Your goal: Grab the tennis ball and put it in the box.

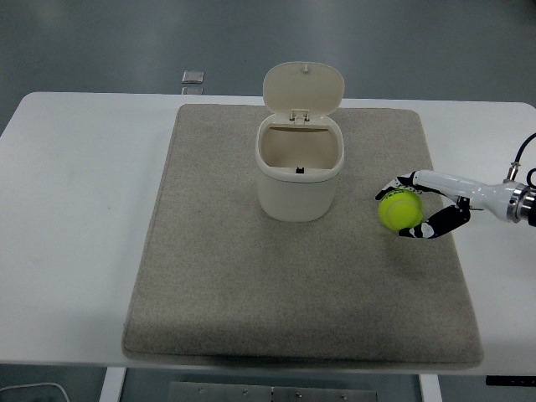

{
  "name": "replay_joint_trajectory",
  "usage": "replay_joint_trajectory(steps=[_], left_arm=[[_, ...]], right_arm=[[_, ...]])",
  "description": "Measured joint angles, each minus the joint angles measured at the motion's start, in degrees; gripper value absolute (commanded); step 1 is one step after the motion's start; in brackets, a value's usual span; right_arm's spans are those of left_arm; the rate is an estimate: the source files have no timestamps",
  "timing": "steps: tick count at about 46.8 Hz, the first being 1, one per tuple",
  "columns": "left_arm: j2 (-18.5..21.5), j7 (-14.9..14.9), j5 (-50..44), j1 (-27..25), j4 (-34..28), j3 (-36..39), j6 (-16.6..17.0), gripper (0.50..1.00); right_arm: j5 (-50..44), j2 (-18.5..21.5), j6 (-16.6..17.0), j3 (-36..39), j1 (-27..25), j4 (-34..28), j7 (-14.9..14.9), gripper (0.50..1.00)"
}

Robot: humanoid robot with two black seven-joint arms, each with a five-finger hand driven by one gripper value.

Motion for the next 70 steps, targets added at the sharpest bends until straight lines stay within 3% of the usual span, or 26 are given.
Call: replay_joint_trajectory(steps=[7, 17, 30, 42, 48, 54, 67, 70], left_arm=[[0.0, 0.0, 0.0, 0.0, 0.0, 0.0, 0.0, 0.992], [0.0, 0.0, 0.0, 0.0, 0.0, 0.0, 0.0, 0.992], [0.0, 0.0, 0.0, 0.0, 0.0, 0.0, 0.0, 0.992], [0.0, 0.0, 0.0, 0.0, 0.0, 0.0, 0.0, 0.992], [0.0, 0.0, 0.0, 0.0, 0.0, 0.0, 0.0, 0.992], [0.0, 0.0, 0.0, 0.0, 0.0, 0.0, 0.0, 0.992], [0.0, 0.0, 0.0, 0.0, 0.0, 0.0, 0.0, 0.992], [0.0, 0.0, 0.0, 0.0, 0.0, 0.0, 0.0, 0.992]], right_arm=[[1.3, 0.0, 3.6, 3.5, 0.8, 2.4, 1.0, 0.500], [1.3, 1.5, 4.5, 4.9, 3.8, 5.1, 1.4, 0.500], [1.3, 3.7, 6.7, 5.0, 9.2, 5.2, 4.1, 0.500], [1.4, 5.8, 6.9, 5.0, 11.4, 5.1, 3.8, 0.500], [1.4, 8.9, 6.1, 4.9, 11.4, 5.0, 2.8, 0.500], [1.2, 11.8, 4.5, 4.9, 11.5, 4.4, -0.7, 0.500], [0.9, 14.0, 0.6, 4.7, 11.5, 2.3, -3.3, 0.500], [1.0, 14.2, -0.7, 4.7, 11.5, 2.0, -3.5, 0.541]])
